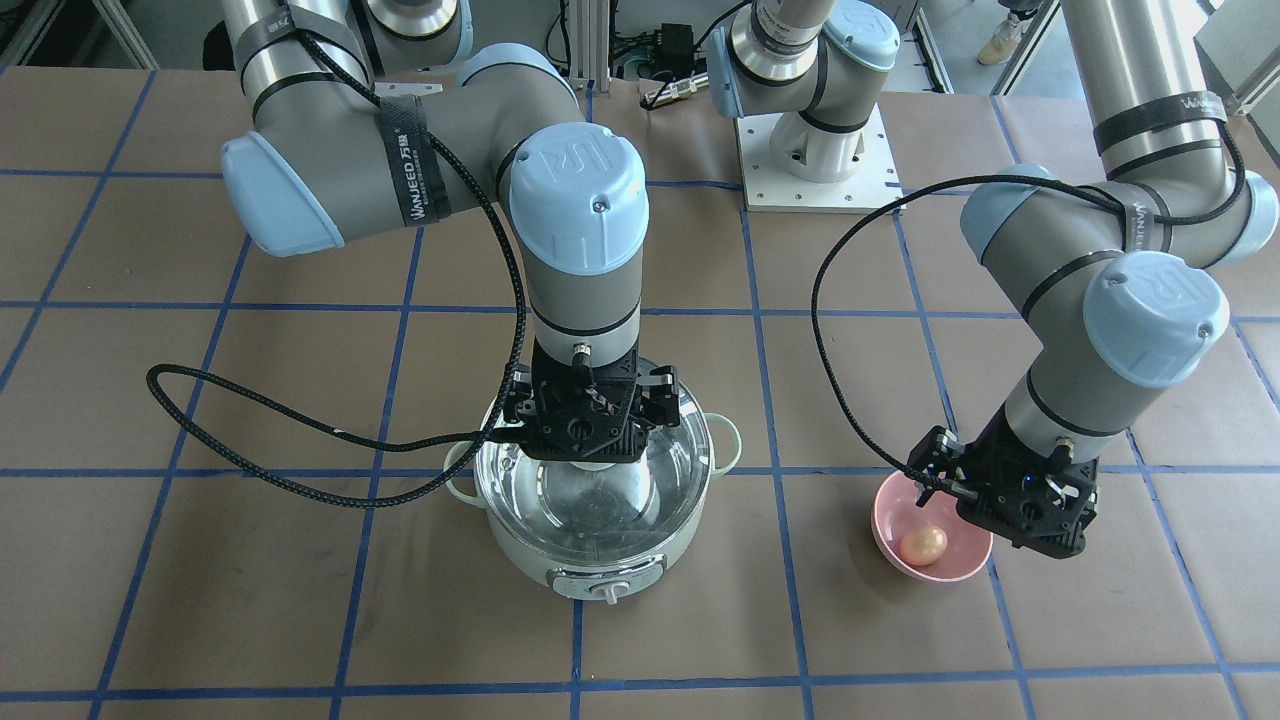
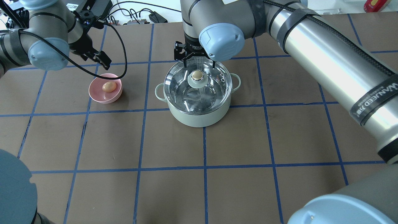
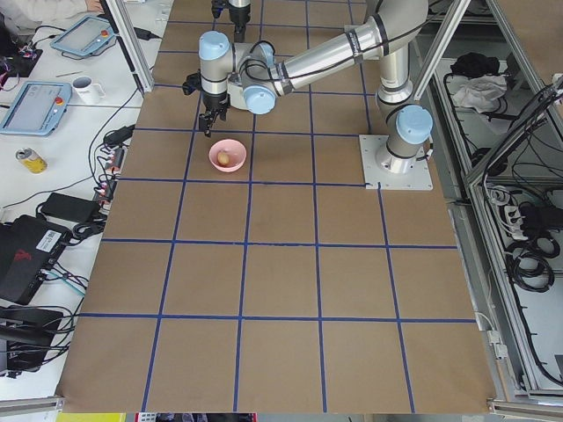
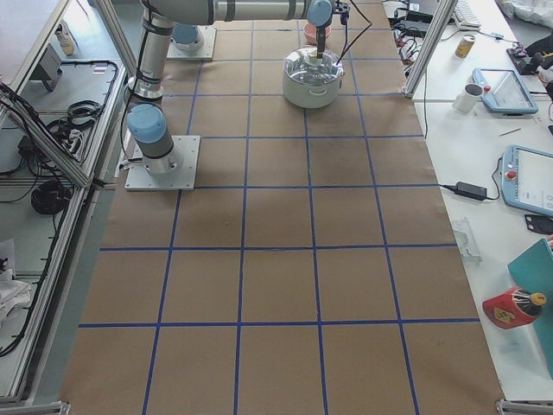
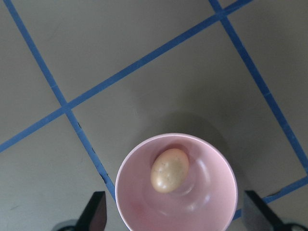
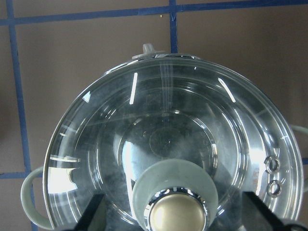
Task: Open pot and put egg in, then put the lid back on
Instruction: 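Grasp the lid knob with the right gripper while the left gripper grasps the egg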
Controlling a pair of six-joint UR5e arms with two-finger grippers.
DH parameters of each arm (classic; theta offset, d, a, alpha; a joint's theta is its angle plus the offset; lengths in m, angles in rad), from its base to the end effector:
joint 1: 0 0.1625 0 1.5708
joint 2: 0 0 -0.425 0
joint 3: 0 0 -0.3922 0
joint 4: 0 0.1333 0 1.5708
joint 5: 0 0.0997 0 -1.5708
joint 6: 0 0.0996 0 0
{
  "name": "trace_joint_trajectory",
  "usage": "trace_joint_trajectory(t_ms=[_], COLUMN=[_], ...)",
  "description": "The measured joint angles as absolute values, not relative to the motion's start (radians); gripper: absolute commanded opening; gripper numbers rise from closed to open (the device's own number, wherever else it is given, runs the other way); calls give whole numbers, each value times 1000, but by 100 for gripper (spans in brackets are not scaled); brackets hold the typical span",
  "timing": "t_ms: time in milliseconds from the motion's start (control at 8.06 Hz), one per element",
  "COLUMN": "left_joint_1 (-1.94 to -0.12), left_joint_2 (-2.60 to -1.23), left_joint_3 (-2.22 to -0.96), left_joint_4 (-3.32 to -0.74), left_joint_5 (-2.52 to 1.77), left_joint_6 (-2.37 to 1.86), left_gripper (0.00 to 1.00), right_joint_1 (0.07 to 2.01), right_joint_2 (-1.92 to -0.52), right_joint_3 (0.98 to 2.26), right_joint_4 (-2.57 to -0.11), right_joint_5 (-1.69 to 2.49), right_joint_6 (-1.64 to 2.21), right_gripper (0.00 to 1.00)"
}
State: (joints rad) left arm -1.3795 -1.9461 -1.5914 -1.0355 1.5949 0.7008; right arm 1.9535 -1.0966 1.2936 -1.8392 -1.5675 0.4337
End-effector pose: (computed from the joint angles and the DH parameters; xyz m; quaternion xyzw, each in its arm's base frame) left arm -0.0087 -0.6436 0.3219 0.2506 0.9655 -0.0576 0.0409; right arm 0.3798 -0.5858 0.3716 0.0254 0.9990 -0.0321 0.0157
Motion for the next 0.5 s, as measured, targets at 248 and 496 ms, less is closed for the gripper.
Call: trace_joint_trajectory(t_ms=[248, 496], left_joint_1=[-1377, -1372], left_joint_2=[-1973, -2008], left_joint_3=[-1603, -1607], left_joint_4=[-1036, -1035], left_joint_5=[1598, 1605], left_joint_6=[762, 779], left_gripper=[100, 100], right_joint_1=[1961, 1962], right_joint_2=[-1093, -1095], right_joint_3=[1313, 1338], right_joint_4=[-1839, -1837], right_joint_5=[-1566, -1566], right_joint_6=[430, 422], right_gripper=[100, 78])
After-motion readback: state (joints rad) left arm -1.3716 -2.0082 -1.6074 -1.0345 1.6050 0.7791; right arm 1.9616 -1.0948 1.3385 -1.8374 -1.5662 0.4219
